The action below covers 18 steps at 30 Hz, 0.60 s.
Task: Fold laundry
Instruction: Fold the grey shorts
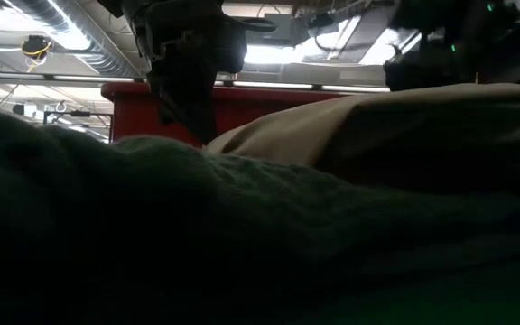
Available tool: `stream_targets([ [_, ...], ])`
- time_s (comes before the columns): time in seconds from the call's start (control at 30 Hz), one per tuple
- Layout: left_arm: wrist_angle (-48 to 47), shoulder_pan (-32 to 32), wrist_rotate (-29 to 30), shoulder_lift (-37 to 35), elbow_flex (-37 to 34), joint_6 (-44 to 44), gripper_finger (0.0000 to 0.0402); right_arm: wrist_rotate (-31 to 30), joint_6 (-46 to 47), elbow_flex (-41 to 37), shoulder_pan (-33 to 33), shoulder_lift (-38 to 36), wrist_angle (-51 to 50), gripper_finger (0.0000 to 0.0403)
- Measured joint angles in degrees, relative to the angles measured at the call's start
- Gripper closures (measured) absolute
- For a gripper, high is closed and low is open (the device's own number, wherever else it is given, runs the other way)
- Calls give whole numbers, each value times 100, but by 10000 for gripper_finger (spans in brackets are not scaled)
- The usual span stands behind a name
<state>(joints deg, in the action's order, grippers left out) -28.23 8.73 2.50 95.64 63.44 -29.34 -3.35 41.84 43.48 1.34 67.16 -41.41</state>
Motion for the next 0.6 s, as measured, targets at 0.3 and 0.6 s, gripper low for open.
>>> stream_targets([
  [0.3,0,0,0,2,0,0,402,45,1259,-1194,20,6,1669,249],
  [0.6,0,0,0,2,0,0,402,-12,1347,-1510,20,6,2825,249],
])
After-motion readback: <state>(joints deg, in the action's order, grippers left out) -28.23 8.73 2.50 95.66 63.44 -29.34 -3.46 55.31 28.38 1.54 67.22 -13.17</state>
